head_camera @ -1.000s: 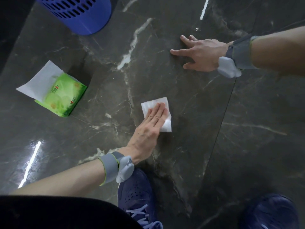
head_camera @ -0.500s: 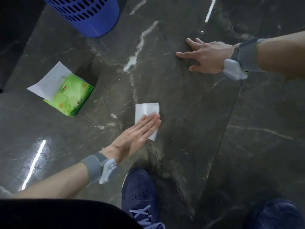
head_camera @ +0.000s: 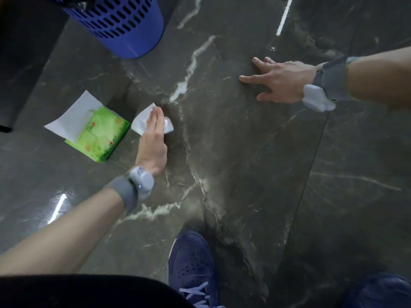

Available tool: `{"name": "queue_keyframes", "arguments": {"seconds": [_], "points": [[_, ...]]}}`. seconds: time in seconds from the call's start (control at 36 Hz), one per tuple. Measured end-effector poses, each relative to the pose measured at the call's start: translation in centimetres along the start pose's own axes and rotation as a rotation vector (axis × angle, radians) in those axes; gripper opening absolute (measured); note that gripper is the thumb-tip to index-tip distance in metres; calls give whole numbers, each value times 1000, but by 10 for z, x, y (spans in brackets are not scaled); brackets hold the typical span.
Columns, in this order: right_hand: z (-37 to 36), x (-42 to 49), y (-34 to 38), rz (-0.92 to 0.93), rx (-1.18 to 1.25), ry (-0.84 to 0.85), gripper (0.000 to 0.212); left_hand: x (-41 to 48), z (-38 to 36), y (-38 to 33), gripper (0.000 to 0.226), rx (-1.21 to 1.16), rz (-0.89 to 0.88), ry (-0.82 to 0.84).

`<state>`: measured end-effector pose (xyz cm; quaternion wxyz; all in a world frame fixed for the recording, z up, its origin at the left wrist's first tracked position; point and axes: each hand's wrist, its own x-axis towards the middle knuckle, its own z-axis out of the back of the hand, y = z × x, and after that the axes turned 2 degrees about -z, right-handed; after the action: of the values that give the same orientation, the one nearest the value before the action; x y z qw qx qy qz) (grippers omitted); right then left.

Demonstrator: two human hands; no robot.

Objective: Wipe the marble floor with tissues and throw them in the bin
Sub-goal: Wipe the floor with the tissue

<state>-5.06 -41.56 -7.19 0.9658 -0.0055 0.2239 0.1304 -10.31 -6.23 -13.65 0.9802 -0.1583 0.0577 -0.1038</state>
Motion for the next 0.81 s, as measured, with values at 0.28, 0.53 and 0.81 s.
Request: {"name": "queue_keyframes", "arguments": {"seconds": [0.28, 0.53, 0.81], "points": [[3, 5, 3, 30, 11, 0, 68, 45, -17, -61, 75, -111, -53, 42], [-3, 4, -5, 25, 38, -8, 67, -38, -50, -101, 81, 22, -556, 195], [0, 5, -4, 17, 12, 16, 68, -43, -34, -75, 69, 168, -792, 239]]}}
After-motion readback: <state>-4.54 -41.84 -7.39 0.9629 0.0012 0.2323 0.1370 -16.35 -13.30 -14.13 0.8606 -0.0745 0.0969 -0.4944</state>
